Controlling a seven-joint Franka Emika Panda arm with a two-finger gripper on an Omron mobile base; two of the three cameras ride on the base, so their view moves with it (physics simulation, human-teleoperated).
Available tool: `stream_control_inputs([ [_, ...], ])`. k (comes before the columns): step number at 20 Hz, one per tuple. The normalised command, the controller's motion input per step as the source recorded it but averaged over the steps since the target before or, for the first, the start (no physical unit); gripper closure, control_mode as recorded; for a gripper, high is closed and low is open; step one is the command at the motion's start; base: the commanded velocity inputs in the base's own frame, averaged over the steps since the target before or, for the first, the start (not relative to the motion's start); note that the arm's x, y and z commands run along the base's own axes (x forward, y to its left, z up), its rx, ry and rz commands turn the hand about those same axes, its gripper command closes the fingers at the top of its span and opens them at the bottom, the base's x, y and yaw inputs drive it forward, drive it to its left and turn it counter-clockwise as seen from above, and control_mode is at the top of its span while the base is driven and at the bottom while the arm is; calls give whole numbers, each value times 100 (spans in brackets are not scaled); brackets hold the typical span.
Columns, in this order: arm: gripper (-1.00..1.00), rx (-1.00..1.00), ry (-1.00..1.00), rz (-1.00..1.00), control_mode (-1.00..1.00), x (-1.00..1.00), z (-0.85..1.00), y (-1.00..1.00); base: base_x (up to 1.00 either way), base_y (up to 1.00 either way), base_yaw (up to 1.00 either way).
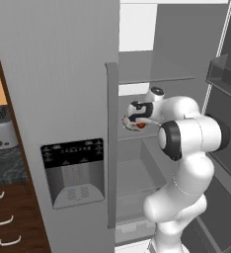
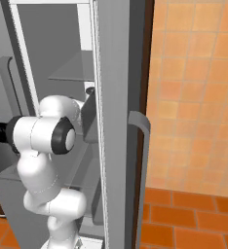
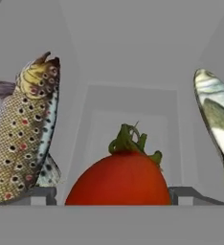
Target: Place one tomato and one fish in each tupperware on the nearby counter, to pack two identical lunches.
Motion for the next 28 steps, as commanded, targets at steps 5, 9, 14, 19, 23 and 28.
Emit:
stream_control_inputs([
  [5, 100, 0, 5, 0, -100, 4, -25, 0, 0, 0, 0],
  [9, 100, 0, -3, 0, -100, -25, 0, 0, 0, 0, 0],
  [14, 100, 0, -14, 0, -100, -100, 48, 0, 0, 0, 0],
  [19, 100, 0, -1, 0, -100, -100, 55, 5, 0, 0, 0],
  [23, 100, 0, 0, 0, -100, -100, 19, 0, 0, 0, 0],
  [28, 100, -1, -2, 0, -100, -100, 36, 2, 0, 0, 0],
])
